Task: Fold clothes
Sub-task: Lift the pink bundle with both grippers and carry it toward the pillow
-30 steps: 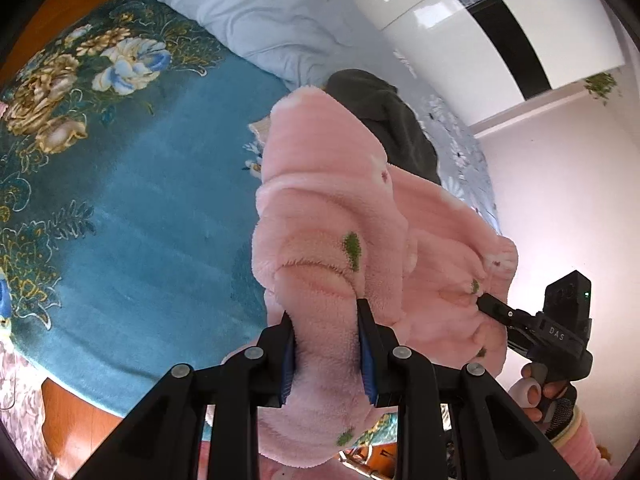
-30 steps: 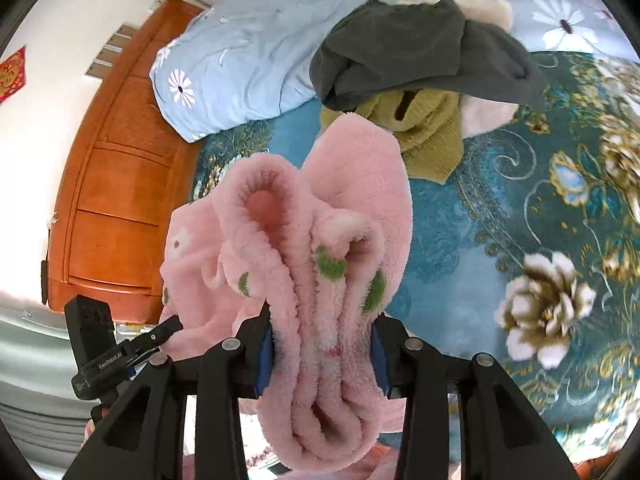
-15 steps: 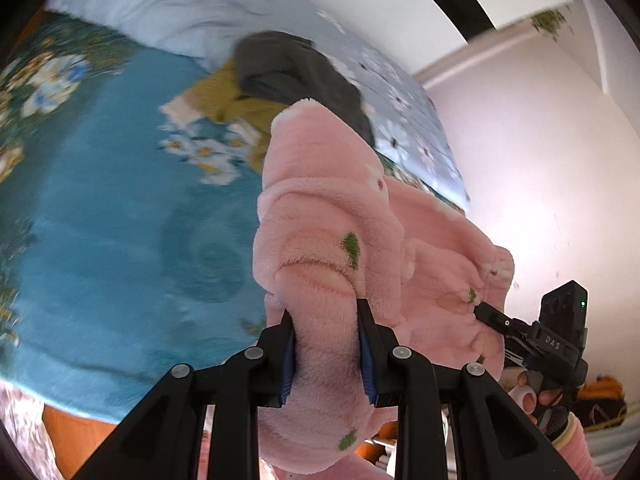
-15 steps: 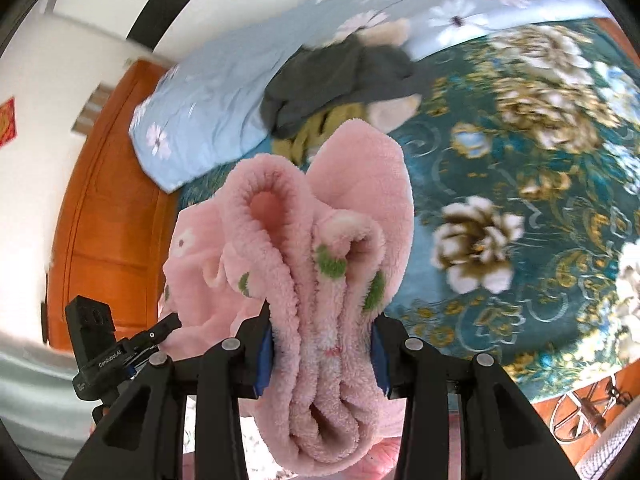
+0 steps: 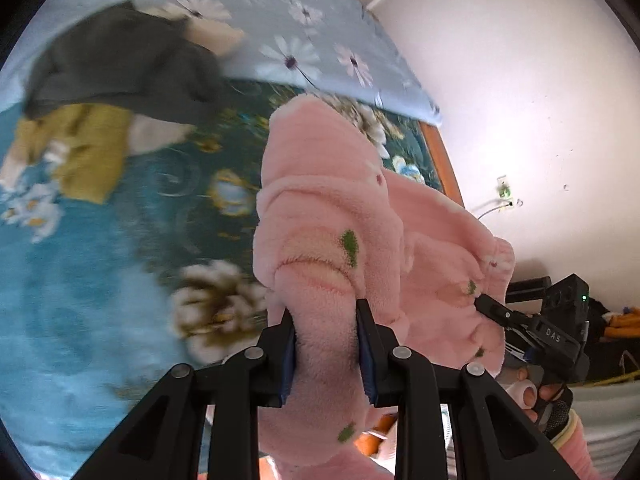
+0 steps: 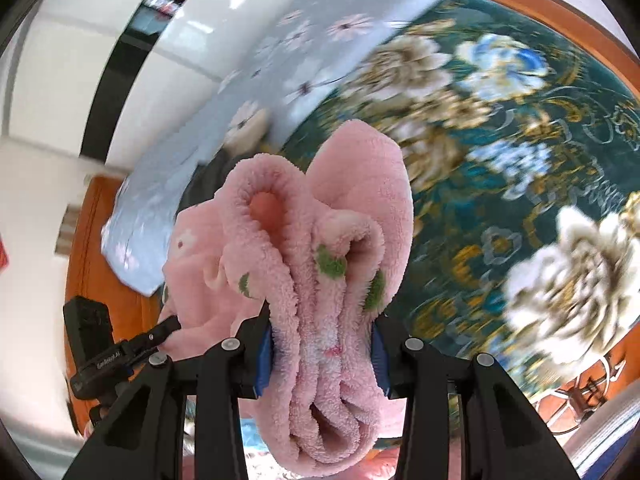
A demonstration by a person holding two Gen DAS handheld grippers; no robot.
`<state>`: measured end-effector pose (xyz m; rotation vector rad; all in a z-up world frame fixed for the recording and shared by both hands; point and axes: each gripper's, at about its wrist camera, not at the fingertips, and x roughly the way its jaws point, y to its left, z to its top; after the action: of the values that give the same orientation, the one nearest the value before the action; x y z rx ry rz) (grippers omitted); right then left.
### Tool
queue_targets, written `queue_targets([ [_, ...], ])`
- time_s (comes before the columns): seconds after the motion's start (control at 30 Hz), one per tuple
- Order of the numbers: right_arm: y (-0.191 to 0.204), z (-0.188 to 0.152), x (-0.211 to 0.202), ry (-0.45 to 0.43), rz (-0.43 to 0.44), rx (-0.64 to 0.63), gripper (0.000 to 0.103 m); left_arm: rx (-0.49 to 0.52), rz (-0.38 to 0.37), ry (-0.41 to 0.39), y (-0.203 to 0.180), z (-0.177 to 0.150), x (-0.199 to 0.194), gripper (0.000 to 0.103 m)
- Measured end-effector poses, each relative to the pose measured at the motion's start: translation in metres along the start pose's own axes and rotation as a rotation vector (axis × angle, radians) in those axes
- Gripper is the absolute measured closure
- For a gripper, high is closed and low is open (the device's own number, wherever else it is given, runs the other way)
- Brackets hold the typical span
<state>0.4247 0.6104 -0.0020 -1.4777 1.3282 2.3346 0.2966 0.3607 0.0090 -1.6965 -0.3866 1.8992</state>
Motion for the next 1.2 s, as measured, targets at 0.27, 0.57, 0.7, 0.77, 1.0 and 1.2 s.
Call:
queue_targets([
  [0.27,-0.094,0.13,0.002,0.088,-0.031,0.015,0.061,-0.042,0.037,0.093,-0.074,0.069,0.106,0.08],
  [0.57,-0.178,0.196,0.043,0.158,-0.104,0.085,0.063,-0.091,0.137,0.21,-0.084,0.106,0.192,0.076],
  [0.7,-0.228,0.197,0.041,0.166,-0.09,0.162,0.064,-0.199,0.149,0.276,-0.051,0.102,0.227,0.072],
  [0.77,-0.249,0.193,0.043,0.179,-0.083,0.203,0.064,-0.24,0.142,0.29,-0.036,0.096,0.242,0.05],
  [1.0,-0.294,0.175,0.055,0.212,-0.089,0.311,0.064,-0.355,0.11,0.353,-0.006,0.071,0.283,0.032],
  [1.2,-0.299,0.182,0.063,0.236,-0.105,0.316,0.064,-0.348,0.069,0.351,-0.009,0.062,0.292,0.041],
])
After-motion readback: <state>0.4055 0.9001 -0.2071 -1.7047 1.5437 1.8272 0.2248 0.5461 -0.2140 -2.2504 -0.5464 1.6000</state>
